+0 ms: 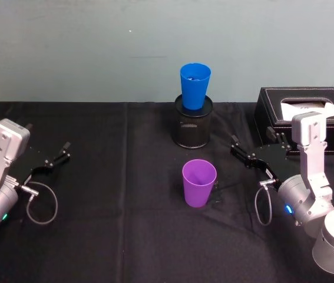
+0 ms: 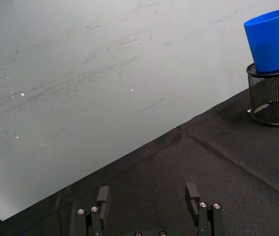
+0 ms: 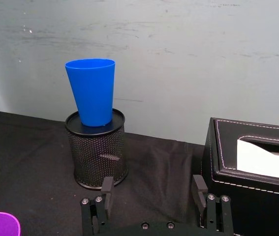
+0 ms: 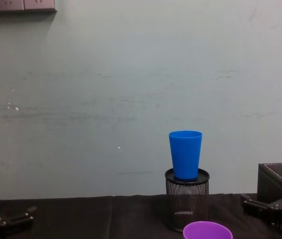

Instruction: Pick up one cup with a gripper and tap it against the other cup.

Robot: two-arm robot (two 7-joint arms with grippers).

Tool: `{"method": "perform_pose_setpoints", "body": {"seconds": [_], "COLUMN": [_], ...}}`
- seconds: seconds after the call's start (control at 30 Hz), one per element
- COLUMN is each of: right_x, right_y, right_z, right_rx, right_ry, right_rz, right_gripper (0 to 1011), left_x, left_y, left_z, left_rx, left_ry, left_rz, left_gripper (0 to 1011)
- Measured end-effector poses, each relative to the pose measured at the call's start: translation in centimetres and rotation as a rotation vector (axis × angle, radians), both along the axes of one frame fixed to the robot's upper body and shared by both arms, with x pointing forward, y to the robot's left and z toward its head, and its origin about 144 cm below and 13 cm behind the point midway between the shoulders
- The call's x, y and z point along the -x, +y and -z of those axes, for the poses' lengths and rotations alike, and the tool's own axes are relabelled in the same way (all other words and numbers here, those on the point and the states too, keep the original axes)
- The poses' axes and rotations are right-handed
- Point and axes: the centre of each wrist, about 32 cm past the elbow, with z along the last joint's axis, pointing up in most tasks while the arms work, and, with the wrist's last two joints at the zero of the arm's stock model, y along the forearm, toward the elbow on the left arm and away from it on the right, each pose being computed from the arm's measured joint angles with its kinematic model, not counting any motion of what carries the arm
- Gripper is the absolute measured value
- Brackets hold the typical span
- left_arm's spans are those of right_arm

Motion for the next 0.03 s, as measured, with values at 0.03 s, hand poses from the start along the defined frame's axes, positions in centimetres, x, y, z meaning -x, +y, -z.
{"method": "perform_pose_setpoints", "body": {"seconds": [0.03], "right_x": [0.00], "right_y": [0.00], "right_z": [0.00], "right_rx": [0.000], "right_ry": [0.000], "right_rz": [0.000], "right_gripper": [1000], "left_x": [0.00], "left_y": [0.00], "left_z": [0.00], "left_rx": [0.000], "left_ry": [0.000], "left_rz": [0.000], "left_gripper": [1000]}}
